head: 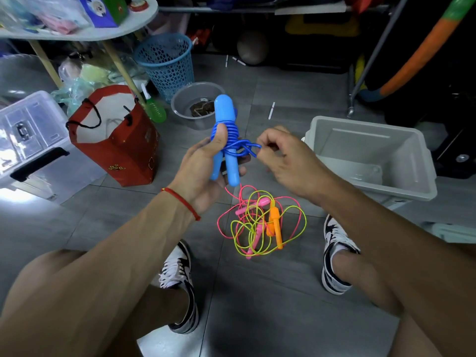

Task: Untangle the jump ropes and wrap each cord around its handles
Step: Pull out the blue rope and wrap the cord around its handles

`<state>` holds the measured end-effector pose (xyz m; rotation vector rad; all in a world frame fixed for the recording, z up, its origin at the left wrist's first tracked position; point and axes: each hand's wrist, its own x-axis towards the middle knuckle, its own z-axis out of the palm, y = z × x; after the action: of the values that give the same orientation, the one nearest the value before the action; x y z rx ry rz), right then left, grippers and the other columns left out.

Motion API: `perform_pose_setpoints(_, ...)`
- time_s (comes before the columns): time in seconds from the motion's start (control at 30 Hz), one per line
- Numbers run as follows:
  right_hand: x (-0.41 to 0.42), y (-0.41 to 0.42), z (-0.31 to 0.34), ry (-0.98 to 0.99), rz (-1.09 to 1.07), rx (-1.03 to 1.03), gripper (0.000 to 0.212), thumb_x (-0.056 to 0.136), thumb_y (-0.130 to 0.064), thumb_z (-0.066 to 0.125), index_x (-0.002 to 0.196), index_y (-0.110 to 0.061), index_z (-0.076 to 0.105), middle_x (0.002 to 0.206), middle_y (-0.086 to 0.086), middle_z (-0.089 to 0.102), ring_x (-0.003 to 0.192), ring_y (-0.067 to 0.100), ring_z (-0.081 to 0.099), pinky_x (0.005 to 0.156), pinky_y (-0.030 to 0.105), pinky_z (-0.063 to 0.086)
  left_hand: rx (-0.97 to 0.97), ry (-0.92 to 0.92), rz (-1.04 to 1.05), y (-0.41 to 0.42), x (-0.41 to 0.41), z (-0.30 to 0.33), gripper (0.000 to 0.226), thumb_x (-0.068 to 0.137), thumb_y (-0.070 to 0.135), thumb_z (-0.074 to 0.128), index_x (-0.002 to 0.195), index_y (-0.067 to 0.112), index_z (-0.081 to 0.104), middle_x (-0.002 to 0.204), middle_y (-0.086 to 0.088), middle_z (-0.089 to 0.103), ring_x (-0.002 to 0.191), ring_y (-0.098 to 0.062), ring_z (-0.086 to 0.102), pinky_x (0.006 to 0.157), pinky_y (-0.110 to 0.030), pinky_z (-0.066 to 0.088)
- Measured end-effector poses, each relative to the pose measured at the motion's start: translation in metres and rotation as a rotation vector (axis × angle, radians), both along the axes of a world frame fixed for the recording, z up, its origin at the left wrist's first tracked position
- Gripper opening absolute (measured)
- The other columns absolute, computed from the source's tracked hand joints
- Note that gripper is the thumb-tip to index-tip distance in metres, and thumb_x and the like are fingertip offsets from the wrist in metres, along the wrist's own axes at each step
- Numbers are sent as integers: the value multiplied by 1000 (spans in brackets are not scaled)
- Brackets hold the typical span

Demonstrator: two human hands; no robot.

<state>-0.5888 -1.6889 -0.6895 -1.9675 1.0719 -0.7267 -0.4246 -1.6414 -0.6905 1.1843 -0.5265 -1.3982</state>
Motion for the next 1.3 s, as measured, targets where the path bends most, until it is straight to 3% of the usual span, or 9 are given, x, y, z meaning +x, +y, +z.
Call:
perform_pose_setpoints(0.17, -13, 11, 2, 105, 236, -119, 14, 97, -22, 52, 86, -16, 45, 73, 0, 54, 68, 20, 54, 60, 35, 41, -23, 136, -49, 0, 0, 0, 55, 102, 46, 42, 133, 2, 54, 100, -12, 62, 81, -17, 63, 62, -25, 55)
perform_pose_setpoints(0.27, -15, 13, 4, 126, 262, -202, 23, 103, -28, 49, 83, -19, 40, 70, -2, 53, 66, 18, 53, 61, 31, 41, -37, 163, -115, 1, -1, 0, 58, 103, 46, 41, 137, 0, 52, 100, -11, 62, 80, -17, 63, 65, -25, 55)
perform_pose_setpoints(0.47, -13, 13, 6, 146, 263, -310, 26, 96, -16, 57, 77, -13, 39, 65, -5, 41, 63, 10, 41, 57, 21, 31, -82, -104, -174, 3, -1, -2, 68, 88, 41, 68, 130, -9, 51, 96, -12, 63, 69, -17, 59, 56, -24, 49)
perform_pose_setpoints(0.6, -20, 11, 13, 134, 231, -308, 27, 91, -14, 61, 73, -12, 41, 63, -5, 41, 60, 8, 39, 55, 17, 29, -69, -171, -189, 5, 7, -6, 33, 88, 25, 71, 110, 2, 65, 96, -11, 64, 76, -16, 61, 52, -22, 48)
perform_pose_setpoints(0.73, -29, 6, 15, 100, 184, -180, 26, 91, -16, 61, 72, -10, 45, 56, -7, 37, 55, 8, 33, 52, 20, 28, -117, -142, -201, 7, 13, -3, 15, 91, 20, 65, 88, 6, 70, 83, -9, 61, 64, -13, 51, 47, -21, 44)
perform_pose_setpoints(0.9, -28, -5, 12, -211, 36, 254, 36, 95, -24, 59, 63, -16, 44, 56, 1, 39, 50, 14, 30, 49, 27, 25, -168, -90, -222, 6, 14, 1, 25, 91, 25, 59, 101, 2, 62, 88, -10, 60, 63, -13, 52, 48, -21, 45)
perform_pose_setpoints(1.0, -23, -2, 12, -376, -20, 458, 35, 101, -18, 53, 68, -16, 43, 59, 3, 40, 47, 15, 35, 48, 28, 27, -141, -73, -253, 6, 13, -2, 35, 93, 32, 59, 114, 4, 61, 97, -9, 64, 72, -18, 60, 63, -28, 53)
perform_pose_setpoints(1.2, -12, 9, 6, -358, 9, 378, 27, 101, -14, 56, 76, -11, 46, 61, 6, 59, 50, 20, 59, 47, 28, 45, -31, 183, -296, 9, 0, -4, 41, 95, 32, 50, 126, 6, 55, 107, -11, 56, 80, -23, 55, 72, -38, 49)
perform_pose_setpoints(1.3, -6, 12, 3, -337, 28, 345, 24, 101, -12, 54, 79, -9, 44, 62, 13, 63, 51, 28, 63, 45, 31, 46, -37, 110, -220, 2, -8, -8, 40, 89, 35, 62, 117, 8, 55, 94, -11, 56, 75, -21, 49, 66, -36, 47)
